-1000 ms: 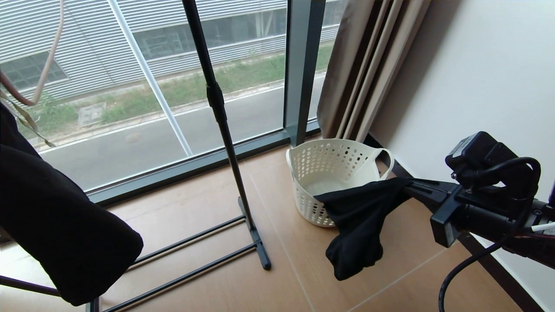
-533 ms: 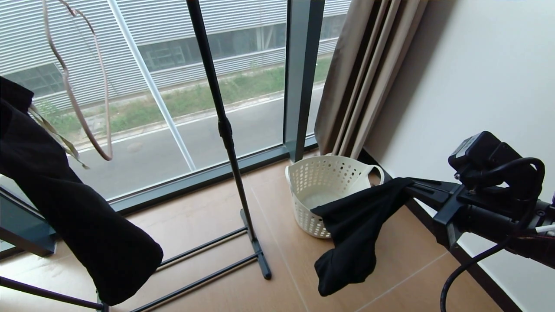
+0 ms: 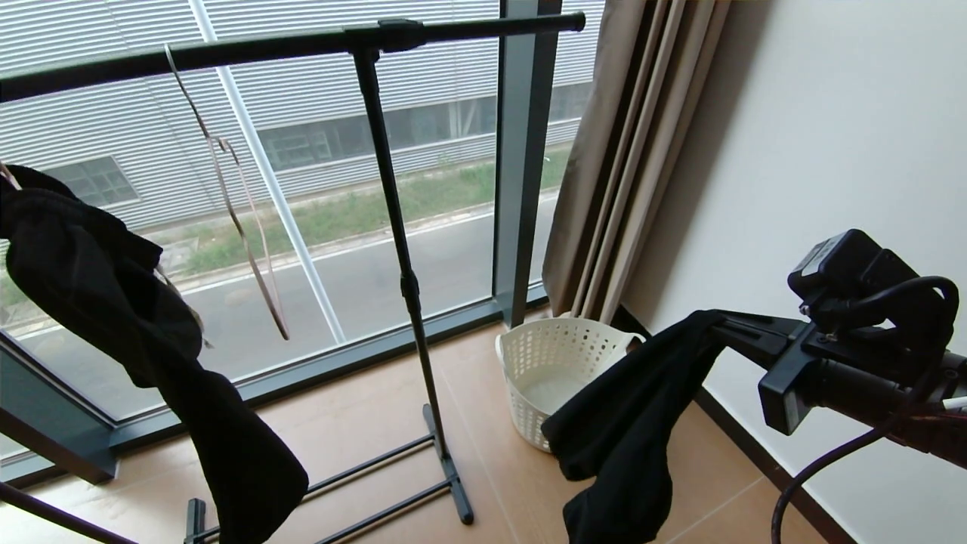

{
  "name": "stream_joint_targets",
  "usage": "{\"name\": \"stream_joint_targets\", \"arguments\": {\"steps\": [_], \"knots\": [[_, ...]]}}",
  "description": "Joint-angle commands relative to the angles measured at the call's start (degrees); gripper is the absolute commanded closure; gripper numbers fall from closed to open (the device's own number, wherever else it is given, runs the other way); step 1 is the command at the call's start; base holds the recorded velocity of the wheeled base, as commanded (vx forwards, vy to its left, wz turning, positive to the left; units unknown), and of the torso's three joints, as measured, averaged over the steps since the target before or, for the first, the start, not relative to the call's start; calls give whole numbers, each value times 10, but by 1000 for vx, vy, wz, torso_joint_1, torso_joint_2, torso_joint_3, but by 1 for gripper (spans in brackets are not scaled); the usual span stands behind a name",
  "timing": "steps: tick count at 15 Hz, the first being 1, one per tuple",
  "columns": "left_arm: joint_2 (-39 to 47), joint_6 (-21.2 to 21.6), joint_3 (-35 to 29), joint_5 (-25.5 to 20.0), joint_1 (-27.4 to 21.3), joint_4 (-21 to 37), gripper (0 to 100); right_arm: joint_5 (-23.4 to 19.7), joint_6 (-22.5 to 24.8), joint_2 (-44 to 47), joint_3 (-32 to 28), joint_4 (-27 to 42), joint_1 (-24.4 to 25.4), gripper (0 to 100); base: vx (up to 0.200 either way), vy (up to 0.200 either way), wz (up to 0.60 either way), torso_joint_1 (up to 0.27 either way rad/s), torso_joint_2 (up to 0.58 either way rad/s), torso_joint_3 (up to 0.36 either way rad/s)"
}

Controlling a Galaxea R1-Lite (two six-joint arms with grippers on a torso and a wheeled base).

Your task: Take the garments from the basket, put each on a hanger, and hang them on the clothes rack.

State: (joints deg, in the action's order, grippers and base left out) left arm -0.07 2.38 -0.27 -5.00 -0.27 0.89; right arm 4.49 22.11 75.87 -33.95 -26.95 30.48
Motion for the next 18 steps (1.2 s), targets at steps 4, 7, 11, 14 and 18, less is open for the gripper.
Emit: {"name": "stream_joint_targets", "arguments": {"steps": [4, 7, 11, 14, 18], "knots": [[1, 1, 0, 0, 0, 0, 0, 0, 0, 0, 2, 0, 0, 100, 0, 0, 0, 260, -596, -138], [1, 1, 0, 0, 0, 0, 0, 0, 0, 2, 8, -19, 0, 100, 0, 0, 0, 74, -185, 97], [1, 2, 0, -1, 0, 0, 0, -1, 0, 5, 13, -36, 0, 100, 0, 0, 0, 17, -1, 167], [1, 3, 0, -1, 0, 0, 0, 0, 0, 5, 13, -36, 0, 100, 0, 0, 0, 1, -2, 28], [1, 3, 0, 2, 0, 0, 0, -1, 0, 5, 12, -37, 0, 100, 0, 0, 0, 4, 0, 79]]}}
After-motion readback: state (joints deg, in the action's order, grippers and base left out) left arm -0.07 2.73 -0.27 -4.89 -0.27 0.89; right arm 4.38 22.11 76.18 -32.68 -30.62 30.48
